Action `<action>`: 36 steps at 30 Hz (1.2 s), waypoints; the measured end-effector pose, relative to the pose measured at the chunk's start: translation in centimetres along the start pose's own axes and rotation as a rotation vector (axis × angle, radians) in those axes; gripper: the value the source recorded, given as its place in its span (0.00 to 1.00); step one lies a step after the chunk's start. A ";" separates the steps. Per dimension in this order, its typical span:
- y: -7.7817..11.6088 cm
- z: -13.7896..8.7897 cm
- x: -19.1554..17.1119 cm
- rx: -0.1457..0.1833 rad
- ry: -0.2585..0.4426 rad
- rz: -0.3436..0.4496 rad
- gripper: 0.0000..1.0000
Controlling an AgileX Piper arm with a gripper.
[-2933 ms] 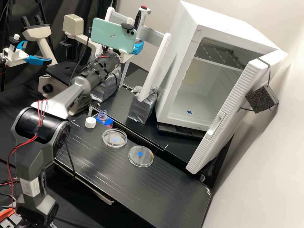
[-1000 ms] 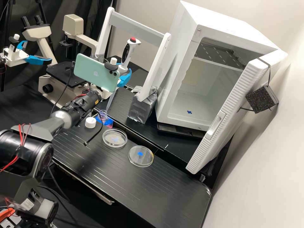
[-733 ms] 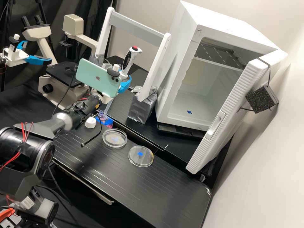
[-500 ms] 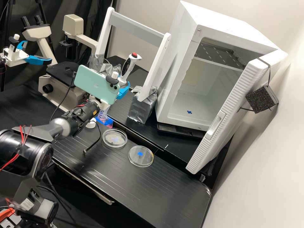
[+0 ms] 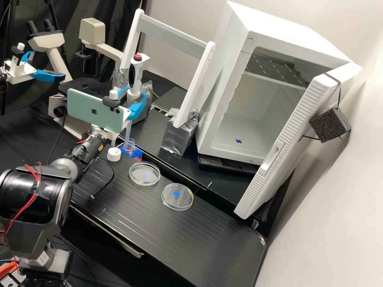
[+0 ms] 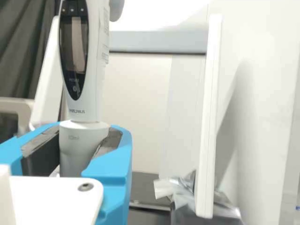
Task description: Use the pipette
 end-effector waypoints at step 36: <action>-3.4 3.1 0.1 -0.056 -0.113 -0.095 0.00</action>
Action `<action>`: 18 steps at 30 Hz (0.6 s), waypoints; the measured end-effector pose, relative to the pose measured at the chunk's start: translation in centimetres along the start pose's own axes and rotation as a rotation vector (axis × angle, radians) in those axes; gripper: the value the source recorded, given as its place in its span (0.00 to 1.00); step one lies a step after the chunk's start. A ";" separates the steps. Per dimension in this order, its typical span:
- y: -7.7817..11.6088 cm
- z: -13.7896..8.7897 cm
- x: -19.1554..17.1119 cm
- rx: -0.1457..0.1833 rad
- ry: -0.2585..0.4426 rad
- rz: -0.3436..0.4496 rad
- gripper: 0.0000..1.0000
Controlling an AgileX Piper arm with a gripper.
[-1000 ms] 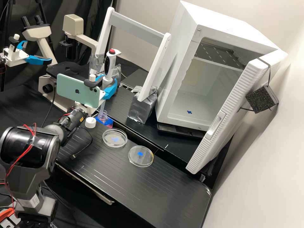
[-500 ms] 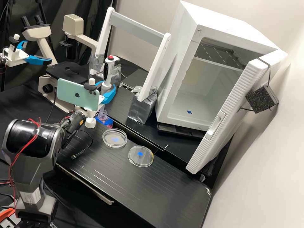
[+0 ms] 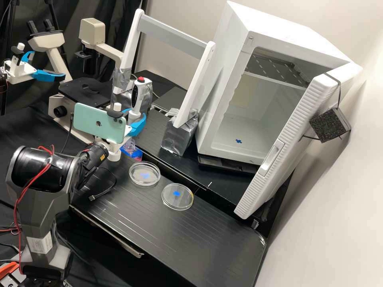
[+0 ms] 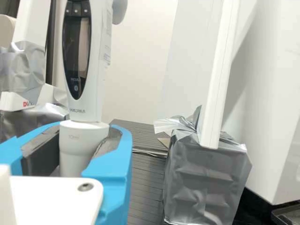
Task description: Use the pipette
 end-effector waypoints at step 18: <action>3.7 -2.3 -1.5 0.030 0.096 0.118 0.00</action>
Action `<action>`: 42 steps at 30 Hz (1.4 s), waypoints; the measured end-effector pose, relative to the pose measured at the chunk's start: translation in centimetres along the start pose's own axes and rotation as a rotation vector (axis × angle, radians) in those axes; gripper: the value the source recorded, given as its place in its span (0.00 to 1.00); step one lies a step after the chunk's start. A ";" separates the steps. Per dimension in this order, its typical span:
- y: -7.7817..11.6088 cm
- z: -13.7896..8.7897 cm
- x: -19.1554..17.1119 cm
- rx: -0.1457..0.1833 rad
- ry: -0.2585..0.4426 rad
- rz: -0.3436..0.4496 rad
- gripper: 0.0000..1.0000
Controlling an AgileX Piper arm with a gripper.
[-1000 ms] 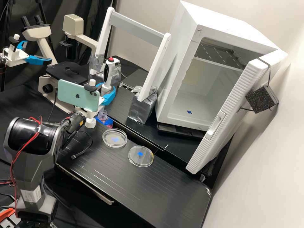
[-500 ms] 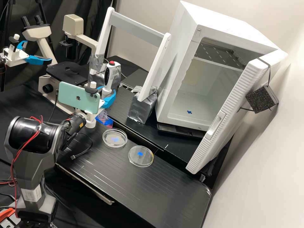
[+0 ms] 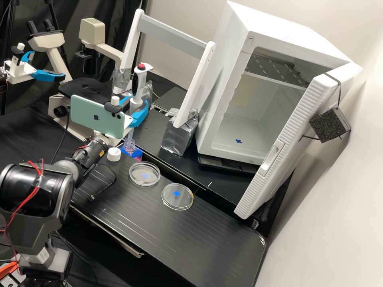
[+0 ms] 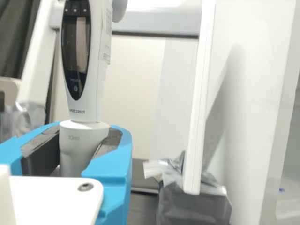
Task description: Use the pipette
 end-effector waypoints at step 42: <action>11.3 -1.4 -1.2 -0.159 0.020 -0.062 0.00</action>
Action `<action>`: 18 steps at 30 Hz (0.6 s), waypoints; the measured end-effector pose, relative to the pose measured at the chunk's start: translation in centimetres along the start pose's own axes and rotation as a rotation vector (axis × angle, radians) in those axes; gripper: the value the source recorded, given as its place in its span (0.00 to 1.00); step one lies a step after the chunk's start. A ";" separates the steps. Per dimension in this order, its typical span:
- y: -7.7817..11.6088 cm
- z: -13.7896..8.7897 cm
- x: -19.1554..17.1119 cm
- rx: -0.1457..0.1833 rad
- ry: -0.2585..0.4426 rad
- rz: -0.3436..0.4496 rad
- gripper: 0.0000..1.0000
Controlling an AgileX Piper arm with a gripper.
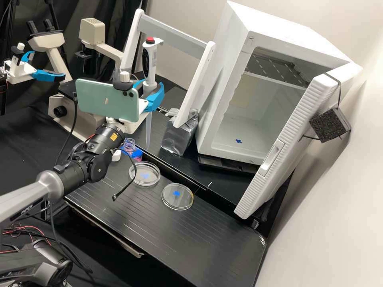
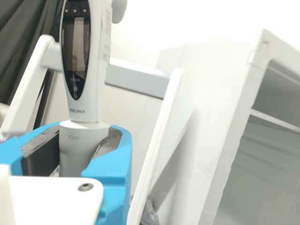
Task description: Use the pipette
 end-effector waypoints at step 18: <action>-0.9 0.0 -0.1 -0.055 0.007 -0.091 0.00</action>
